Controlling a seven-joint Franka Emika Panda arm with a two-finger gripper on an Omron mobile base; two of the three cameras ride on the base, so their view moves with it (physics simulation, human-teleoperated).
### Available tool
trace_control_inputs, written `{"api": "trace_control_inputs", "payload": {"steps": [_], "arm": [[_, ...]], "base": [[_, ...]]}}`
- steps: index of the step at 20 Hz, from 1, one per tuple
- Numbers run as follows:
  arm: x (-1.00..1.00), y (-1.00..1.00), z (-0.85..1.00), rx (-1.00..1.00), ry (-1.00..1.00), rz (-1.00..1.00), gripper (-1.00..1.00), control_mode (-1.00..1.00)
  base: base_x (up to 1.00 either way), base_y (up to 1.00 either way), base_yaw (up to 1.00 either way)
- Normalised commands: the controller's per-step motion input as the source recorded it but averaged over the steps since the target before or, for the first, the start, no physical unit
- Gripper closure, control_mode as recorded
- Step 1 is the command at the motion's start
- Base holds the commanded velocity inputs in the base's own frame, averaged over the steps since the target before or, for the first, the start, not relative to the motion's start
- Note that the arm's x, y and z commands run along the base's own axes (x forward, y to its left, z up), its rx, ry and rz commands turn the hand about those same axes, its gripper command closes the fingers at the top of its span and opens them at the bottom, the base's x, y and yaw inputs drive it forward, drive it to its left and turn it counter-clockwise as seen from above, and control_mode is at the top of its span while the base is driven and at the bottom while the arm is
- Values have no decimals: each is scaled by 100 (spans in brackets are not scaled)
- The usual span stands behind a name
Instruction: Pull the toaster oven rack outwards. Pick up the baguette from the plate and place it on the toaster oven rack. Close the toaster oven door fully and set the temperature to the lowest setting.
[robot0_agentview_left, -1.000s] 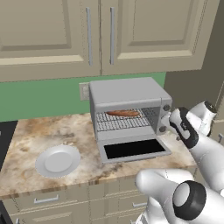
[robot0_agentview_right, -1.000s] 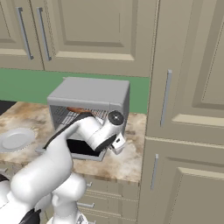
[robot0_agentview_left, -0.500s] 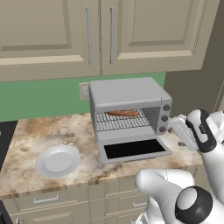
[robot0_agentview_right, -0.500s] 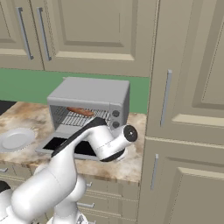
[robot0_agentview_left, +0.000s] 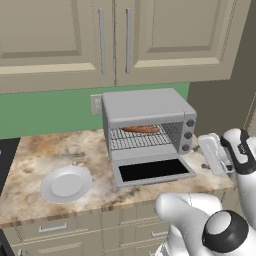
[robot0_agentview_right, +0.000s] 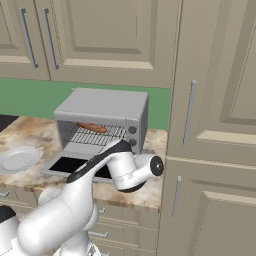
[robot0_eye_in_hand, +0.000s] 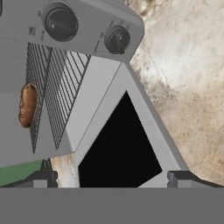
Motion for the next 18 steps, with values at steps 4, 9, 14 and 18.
{"api": "trace_control_inputs", "payload": {"steps": [4,9,14,18], "arm": [[0,0,-7,6,0,1,-100,-100],[-13,0,0,4,0,4,-100,-100],[-23,0,-5,0,0,1,-100,-100],[-17,0,-24,0,-2,0,-100,-100]], "base": [[0,0,0],[0,0,0],[0,0,0],[0,0,0]]}}
